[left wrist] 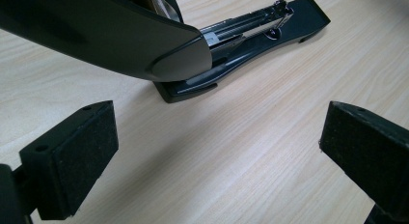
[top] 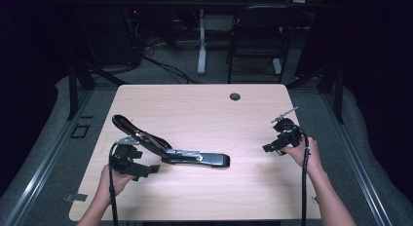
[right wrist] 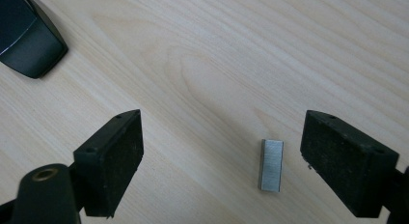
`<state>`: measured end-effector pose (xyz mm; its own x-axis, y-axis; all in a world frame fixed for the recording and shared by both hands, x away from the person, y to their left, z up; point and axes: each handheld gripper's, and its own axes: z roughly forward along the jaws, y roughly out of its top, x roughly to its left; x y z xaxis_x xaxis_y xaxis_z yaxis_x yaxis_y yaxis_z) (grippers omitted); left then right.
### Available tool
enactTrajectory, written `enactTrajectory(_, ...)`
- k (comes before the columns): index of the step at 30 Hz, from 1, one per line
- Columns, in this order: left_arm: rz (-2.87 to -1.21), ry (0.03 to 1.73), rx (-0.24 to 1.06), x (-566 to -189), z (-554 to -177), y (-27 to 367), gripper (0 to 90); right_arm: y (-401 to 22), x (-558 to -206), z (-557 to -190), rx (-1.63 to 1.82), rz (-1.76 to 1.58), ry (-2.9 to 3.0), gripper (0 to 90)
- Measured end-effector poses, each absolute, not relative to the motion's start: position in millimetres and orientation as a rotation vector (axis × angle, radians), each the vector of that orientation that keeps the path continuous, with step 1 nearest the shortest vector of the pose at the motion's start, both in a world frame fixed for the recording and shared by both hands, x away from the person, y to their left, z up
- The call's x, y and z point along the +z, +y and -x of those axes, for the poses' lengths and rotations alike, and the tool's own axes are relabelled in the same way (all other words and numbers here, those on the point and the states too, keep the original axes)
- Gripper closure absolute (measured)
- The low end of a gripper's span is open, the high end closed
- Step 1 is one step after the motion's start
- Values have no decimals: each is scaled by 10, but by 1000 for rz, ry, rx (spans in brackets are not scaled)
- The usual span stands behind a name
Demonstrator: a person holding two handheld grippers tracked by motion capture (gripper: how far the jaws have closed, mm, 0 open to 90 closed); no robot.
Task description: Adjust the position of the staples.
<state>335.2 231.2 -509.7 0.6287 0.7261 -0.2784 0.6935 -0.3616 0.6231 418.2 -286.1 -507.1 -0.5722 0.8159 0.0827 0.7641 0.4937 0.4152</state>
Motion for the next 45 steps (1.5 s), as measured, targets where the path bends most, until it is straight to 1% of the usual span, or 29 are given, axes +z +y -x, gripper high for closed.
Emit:
enactTrajectory(14, -2114, 1117, 76, -5095, -3350, 2335, 5, -2917, -5085, -4213, 567, -1384, 2633, 187)
enactTrajectory(28, -2117, 1130, 91, -5098, -3364, 2350, 5, -2925, -5141, -4236, 556, -1400, 2636, 169)
enactTrajectory(33, -2118, 1133, 90, -5102, -3369, 2351, 5, -2915, -5153, -4247, 513, -1388, 2647, 178)
enactTrajectory(37, -2121, 1131, 91, -5102, -3365, 2339, 4, -2911, -5157, -4247, 505, -1393, 2637, 257)
enactTrajectory(41, -2124, 1133, 89, -5105, -3369, 2347, 4, -2917, -5161, -4248, 492, -1398, 2619, 385)
enactTrajectory(45, -2128, 1134, 86, -5110, -3371, 2339, 5, -2927, -5177, -4263, 461, -1404, 2610, 463)
